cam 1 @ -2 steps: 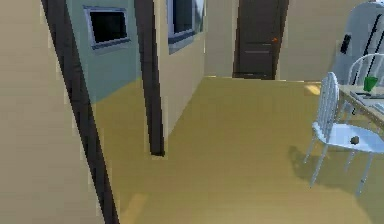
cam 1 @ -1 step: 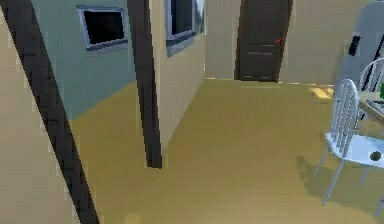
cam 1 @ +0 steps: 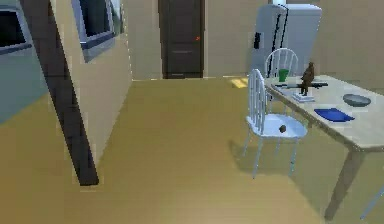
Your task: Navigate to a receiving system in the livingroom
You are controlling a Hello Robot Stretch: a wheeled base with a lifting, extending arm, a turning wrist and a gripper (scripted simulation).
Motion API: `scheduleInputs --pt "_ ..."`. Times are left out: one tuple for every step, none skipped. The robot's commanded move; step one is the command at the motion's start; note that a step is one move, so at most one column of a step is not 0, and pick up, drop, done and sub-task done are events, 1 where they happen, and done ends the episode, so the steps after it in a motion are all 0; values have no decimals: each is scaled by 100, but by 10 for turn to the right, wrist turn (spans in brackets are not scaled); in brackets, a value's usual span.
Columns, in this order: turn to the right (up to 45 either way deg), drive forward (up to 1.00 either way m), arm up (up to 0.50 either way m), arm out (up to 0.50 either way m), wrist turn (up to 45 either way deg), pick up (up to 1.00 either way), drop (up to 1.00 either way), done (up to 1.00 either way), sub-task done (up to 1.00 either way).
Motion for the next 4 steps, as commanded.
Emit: scheduleInputs --pt "0 90 0 0 0 0 0 0 0" --pt "-450 0 0 0 0 0 0 0 0" --pt "-360 0 0 0 0 0 0 0 0" --pt "0 55 0 0 0 0 0 0 0"
